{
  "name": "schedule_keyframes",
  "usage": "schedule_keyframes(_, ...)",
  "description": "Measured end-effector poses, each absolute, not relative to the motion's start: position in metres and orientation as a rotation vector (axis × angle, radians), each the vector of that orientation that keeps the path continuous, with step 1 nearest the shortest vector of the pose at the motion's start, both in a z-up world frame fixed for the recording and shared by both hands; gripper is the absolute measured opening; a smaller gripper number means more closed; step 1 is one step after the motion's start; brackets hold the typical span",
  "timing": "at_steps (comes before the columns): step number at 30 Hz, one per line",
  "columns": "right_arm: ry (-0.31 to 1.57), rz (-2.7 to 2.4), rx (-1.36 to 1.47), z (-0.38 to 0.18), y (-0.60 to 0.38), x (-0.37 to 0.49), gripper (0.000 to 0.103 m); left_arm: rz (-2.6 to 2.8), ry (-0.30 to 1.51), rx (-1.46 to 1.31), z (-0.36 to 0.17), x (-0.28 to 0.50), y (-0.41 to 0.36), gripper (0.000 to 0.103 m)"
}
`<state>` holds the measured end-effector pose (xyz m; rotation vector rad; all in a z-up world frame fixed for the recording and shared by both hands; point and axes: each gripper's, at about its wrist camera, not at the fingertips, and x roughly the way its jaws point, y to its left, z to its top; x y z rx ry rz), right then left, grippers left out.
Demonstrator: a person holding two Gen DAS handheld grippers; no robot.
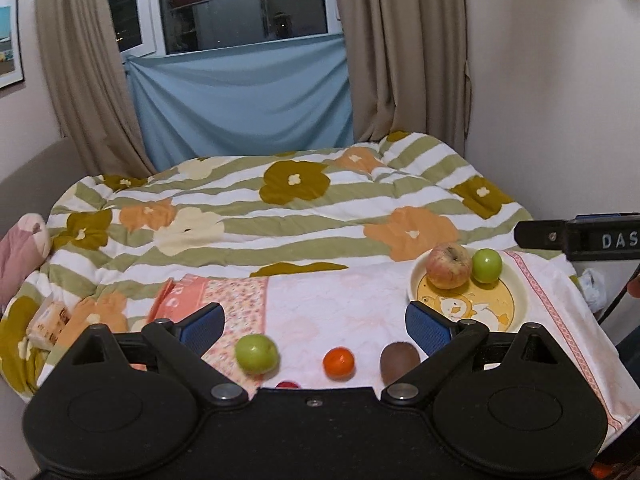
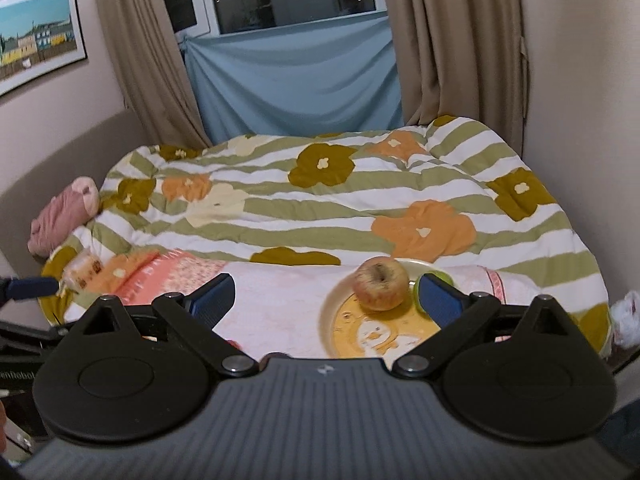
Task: Organize fruits
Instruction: 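Grasp the tangerine with the left tool while the right tool grasps the large orange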
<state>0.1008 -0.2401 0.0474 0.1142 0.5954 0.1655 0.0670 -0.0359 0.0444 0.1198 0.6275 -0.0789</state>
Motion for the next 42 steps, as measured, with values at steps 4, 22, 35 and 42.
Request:
schedule_keyframes(4,0.586,0.134,0.108,0.053,-0.224,0.074,0.103,-0.086,0.630,0.108,0.042,0.049,-0.017,0.099)
schedule_keyframes(22,0.689,0.025,0.155,-0.018,-0.171,0.015,0.103,-0.196,0.785,0.108,-0.039,0.007,0.022,0.099)
schedule_keyframes(35,0.748,0.040,0.083,-0.085,-0.158,0.030,0.103,-0.186,0.865,0.145,-0.106,0.014,0.000,0.083)
schedule_keyframes(42,0.768,0.063,0.063,-0.116,-0.159,0.045,0.103,-0.168,0.884,0.168,-0.126,0.025,-0.014,0.067)
